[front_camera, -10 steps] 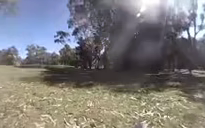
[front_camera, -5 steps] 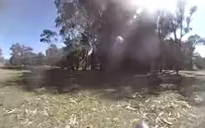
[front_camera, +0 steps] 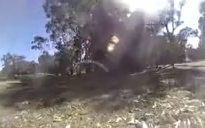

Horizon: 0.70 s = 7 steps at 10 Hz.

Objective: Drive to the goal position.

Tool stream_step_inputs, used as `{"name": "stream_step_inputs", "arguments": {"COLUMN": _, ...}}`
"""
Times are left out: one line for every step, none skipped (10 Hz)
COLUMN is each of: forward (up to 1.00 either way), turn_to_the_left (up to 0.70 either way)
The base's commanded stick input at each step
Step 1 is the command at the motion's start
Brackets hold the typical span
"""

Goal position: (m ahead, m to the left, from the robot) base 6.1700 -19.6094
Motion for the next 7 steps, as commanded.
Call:
{"name": "stream_step_inputs", "arguments": {"forward": 1.0, "turn_to_the_left": -0.27}}
{"name": "stream_step_inputs", "arguments": {"forward": 1.0, "turn_to_the_left": -0.27}}
{"name": "stream_step_inputs", "arguments": {"forward": 1.0, "turn_to_the_left": -0.27}}
{"name": "stream_step_inputs", "arguments": {"forward": 1.0, "turn_to_the_left": -0.27}}
{"name": "stream_step_inputs", "arguments": {"forward": 1.0, "turn_to_the_left": -0.27}}
{"name": "stream_step_inputs", "arguments": {"forward": 1.0, "turn_to_the_left": -0.27}}
{"name": "stream_step_inputs", "arguments": {"forward": 1.0, "turn_to_the_left": -0.27}}
